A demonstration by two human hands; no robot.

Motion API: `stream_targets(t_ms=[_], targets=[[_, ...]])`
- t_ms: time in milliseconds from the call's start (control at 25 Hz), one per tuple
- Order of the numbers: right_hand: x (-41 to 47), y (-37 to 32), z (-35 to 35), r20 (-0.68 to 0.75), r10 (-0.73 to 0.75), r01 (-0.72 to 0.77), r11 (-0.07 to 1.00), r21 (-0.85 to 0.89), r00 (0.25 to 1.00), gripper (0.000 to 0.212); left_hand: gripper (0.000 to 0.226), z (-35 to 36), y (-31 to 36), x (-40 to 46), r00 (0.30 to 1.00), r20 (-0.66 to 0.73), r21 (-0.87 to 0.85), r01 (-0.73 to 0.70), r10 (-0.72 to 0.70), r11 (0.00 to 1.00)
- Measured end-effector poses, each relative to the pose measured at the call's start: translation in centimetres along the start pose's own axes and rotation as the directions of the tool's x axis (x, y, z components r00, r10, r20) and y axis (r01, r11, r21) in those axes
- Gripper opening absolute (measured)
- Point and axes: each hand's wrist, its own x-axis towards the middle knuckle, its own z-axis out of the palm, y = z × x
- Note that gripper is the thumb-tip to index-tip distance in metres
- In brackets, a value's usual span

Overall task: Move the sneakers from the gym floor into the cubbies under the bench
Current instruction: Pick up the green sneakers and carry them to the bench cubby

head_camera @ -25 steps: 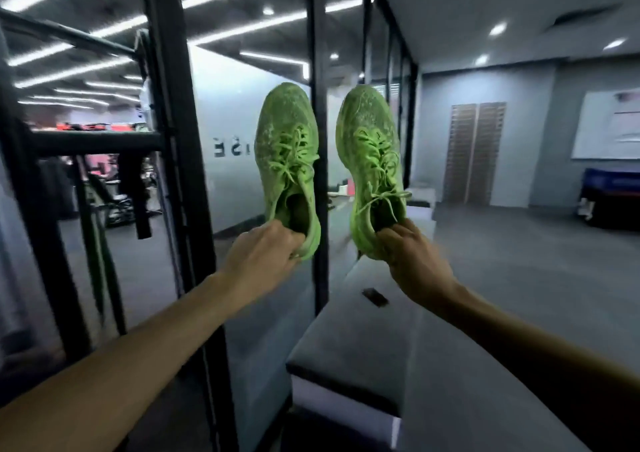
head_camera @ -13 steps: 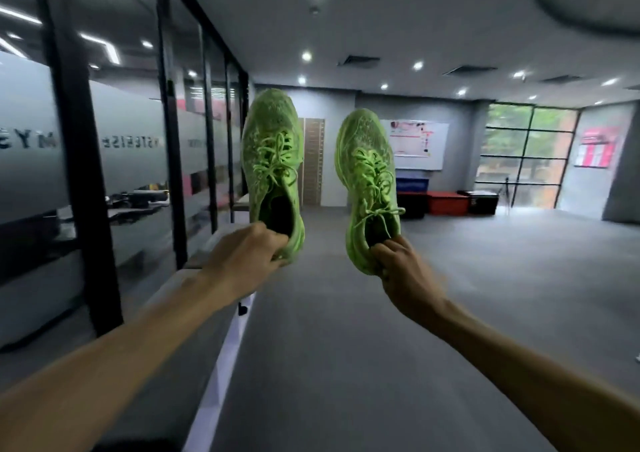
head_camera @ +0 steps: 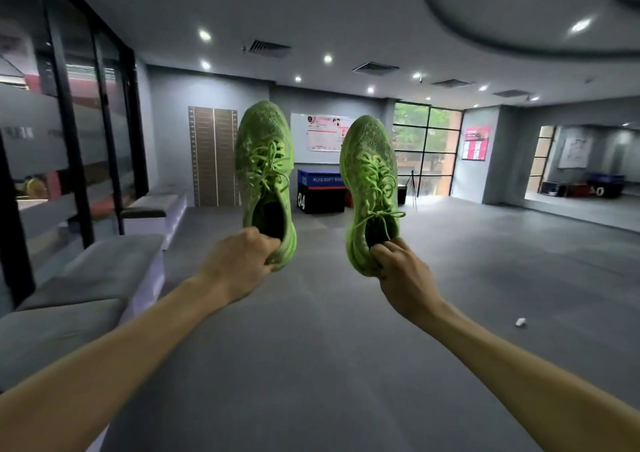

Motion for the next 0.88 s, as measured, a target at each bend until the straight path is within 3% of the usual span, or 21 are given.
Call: stream_targets(t_ms=[200, 560, 720, 880], targets=[[6.2, 8.1, 5.2, 0.021, 0.018, -0.017, 0.999, -0.05, 1.0, 0.024, 0.011, 6.6, -2.4, 10.1, 0.999, 0.036, -0.015, -0.037, 0.038, 0.999], [18.3, 20.1, 18.8, -0.011, -0.024, 0.024, 1.0, 0.014, 1.0, 0.025, 0.013, 18.5, -9.3, 24.5, 1.0, -0.003, -0.001, -0.024, 0.024, 1.0], [26.5, 23.7, 26.8, 0.034, -0.126, 0.12, 0.983, 0.135, 0.991, 0.029, 0.026, 23.6, -15.3, 29.4, 0.996, -0.017, 0.038, 0.092, -0.091, 0.995], [33.9, 22.5, 34.8, 0.048, -0.262, 0.241, 0.935, 0.26, 0.964, 0.029, 0.022, 24.5, -21.2, 30.5, 0.966, -0.017, 0.165, 0.256, -0.257, 0.952]])
